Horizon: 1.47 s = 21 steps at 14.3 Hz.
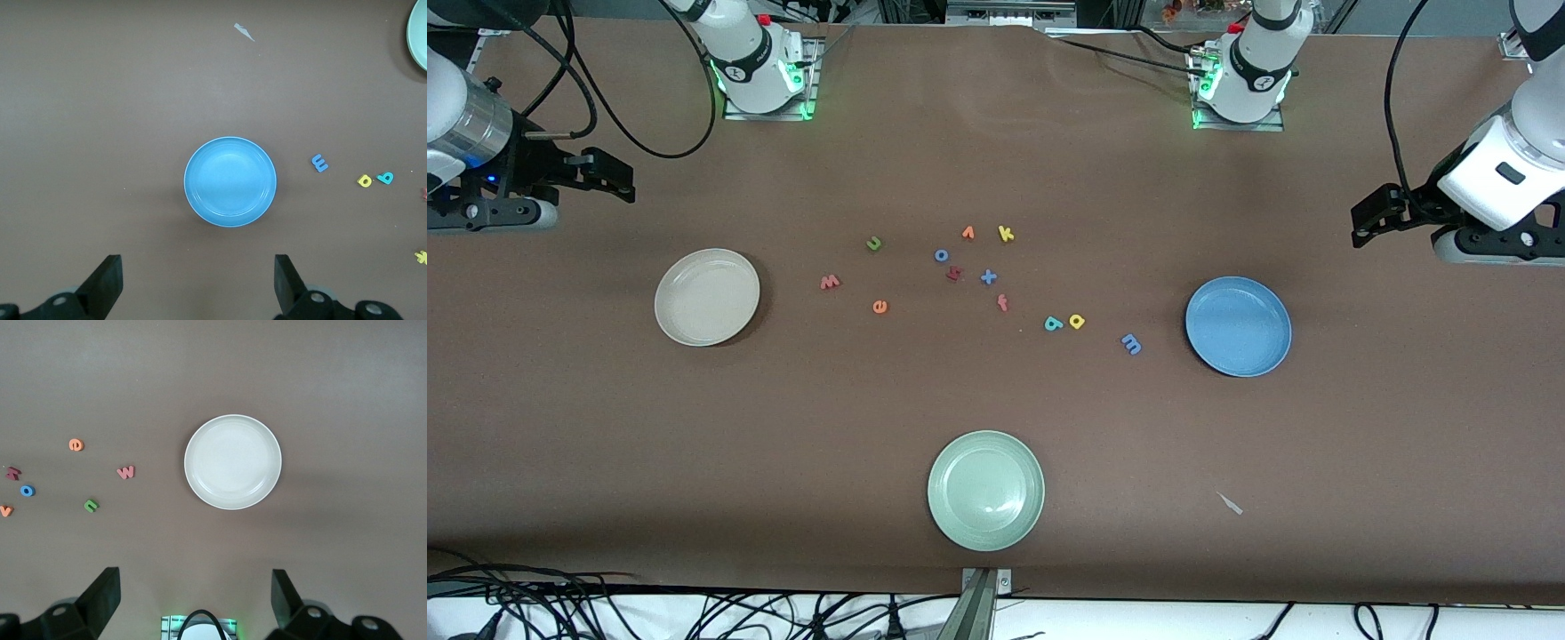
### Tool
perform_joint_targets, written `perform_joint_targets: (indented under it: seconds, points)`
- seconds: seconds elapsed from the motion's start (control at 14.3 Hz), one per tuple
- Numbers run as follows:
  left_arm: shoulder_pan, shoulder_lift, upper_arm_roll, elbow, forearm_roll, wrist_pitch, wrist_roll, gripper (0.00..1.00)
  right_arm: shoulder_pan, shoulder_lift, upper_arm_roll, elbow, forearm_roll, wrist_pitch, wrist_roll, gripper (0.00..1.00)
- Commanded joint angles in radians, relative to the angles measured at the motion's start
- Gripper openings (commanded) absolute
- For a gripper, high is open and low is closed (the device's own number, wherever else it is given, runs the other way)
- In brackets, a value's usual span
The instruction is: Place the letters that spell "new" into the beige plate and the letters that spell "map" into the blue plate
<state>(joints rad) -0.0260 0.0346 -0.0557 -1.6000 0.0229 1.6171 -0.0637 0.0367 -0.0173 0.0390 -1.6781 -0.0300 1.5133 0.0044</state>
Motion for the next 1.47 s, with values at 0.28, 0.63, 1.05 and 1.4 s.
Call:
perform_joint_targets:
  seconds: [0.28, 0.63, 1.05, 1.4]
  points:
    - [0.009, 0.013, -0.003, 0.032, -0.011, -0.026, -0.004, 1.0, -0.011, 0.002, 0.005, 0.012, 0.018, -0.008, 0.012, 1.0]
    - [-0.008, 0.014, -0.006, 0.032, -0.018, -0.026, -0.013, 1.0, -0.011, 0.002, 0.005, 0.014, 0.018, -0.008, 0.012, 1.0]
    - [-0.005, 0.019, -0.012, 0.032, -0.011, -0.025, -0.01, 1.0, -0.011, 0.002, 0.005, 0.012, 0.018, -0.01, 0.012, 1.0]
    - [-0.003, 0.019, -0.012, 0.032, -0.014, -0.025, -0.012, 1.0, -0.011, 0.004, 0.005, 0.012, 0.018, -0.008, 0.012, 1.0]
